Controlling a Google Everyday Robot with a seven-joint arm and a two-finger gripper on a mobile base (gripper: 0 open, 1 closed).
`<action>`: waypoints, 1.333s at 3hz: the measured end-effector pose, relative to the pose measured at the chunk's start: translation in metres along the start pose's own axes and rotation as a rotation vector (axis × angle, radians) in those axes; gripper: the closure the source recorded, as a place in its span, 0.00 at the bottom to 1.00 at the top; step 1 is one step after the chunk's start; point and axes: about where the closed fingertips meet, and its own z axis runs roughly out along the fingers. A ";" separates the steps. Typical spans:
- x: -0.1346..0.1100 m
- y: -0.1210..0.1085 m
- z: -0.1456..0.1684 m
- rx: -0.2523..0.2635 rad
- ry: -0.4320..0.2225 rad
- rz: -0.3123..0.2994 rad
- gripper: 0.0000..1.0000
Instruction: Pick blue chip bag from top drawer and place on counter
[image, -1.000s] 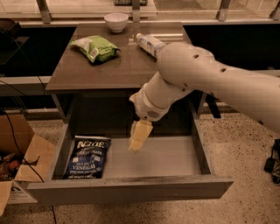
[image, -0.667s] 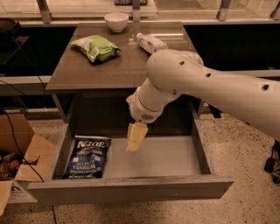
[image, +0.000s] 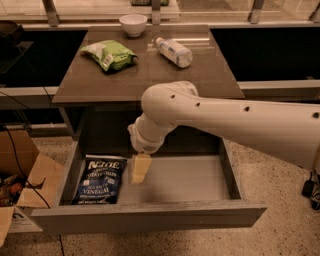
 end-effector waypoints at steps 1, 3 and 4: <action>-0.012 0.004 0.039 -0.028 -0.049 -0.008 0.00; -0.038 0.018 0.098 -0.096 -0.166 0.015 0.00; -0.053 0.028 0.113 -0.133 -0.224 0.021 0.16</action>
Offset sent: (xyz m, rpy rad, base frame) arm -0.0048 0.0851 -0.0797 0.1640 0.0981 0.0714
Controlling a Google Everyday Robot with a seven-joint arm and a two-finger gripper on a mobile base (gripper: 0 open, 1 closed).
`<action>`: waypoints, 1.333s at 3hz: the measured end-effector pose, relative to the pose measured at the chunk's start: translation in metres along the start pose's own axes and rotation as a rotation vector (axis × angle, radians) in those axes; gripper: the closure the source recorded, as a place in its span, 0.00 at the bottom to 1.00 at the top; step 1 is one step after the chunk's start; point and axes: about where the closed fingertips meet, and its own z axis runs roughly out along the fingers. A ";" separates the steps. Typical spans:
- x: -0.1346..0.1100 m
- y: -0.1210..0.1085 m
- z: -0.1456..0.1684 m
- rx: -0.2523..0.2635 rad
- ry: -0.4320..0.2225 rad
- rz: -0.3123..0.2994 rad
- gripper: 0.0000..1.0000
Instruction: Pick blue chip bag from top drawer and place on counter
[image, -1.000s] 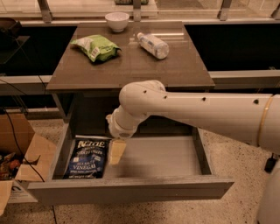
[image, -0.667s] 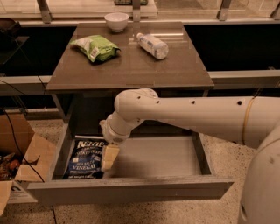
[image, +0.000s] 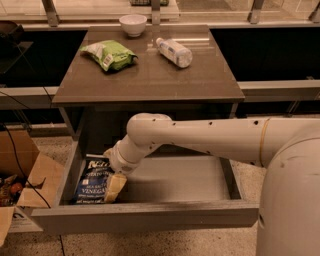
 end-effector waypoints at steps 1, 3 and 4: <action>-0.009 0.008 0.012 -0.035 -0.041 0.003 0.39; -0.013 0.010 0.014 -0.041 -0.065 0.016 0.85; -0.016 -0.001 -0.025 0.027 -0.044 0.034 1.00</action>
Offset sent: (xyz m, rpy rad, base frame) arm -0.0136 0.0202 -0.0003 0.0863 0.0640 0.0018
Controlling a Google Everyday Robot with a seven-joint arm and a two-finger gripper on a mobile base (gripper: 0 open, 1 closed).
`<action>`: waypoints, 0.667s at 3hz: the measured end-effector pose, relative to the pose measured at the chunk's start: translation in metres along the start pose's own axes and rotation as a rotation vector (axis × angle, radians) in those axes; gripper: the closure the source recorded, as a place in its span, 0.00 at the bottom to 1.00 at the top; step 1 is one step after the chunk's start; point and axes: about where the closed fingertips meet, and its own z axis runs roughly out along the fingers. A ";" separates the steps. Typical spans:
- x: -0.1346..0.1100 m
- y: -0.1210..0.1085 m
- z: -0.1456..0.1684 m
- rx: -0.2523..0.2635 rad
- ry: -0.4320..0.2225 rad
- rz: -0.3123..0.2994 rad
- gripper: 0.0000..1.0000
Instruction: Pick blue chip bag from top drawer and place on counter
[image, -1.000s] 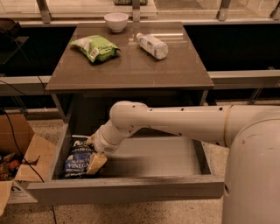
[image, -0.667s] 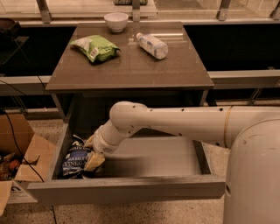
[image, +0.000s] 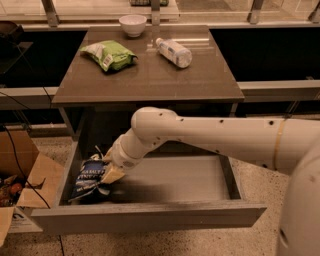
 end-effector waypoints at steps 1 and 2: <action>-0.009 -0.017 -0.100 0.156 -0.034 0.078 1.00; -0.011 -0.023 -0.167 0.265 -0.038 0.108 1.00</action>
Offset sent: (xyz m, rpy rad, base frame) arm 0.0297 -0.1508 0.2052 0.0950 -0.2086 -0.3656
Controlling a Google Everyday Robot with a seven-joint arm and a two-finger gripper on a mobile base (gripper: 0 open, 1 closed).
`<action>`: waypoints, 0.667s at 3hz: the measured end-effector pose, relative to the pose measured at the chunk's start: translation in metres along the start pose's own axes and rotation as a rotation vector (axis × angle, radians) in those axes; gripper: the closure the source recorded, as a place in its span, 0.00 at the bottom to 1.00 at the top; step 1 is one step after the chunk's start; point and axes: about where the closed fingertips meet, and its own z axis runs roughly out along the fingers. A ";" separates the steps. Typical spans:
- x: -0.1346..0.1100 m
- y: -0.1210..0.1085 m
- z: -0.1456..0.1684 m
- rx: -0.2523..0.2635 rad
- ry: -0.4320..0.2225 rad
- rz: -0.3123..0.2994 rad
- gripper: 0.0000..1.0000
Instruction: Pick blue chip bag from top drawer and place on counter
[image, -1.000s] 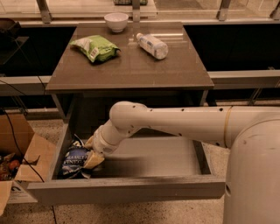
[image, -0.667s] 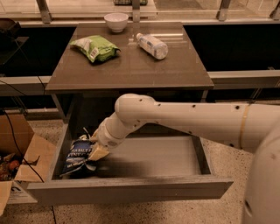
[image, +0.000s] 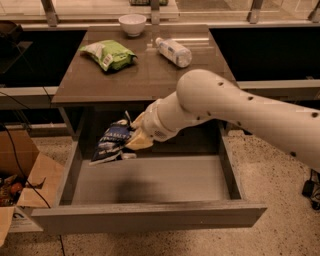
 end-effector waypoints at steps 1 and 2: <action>-0.010 -0.039 -0.060 0.116 0.032 -0.006 1.00; -0.017 -0.090 -0.097 0.212 0.071 -0.018 1.00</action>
Offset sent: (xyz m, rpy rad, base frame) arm 0.1160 -0.0989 0.1536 -0.1157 -0.2583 -0.2250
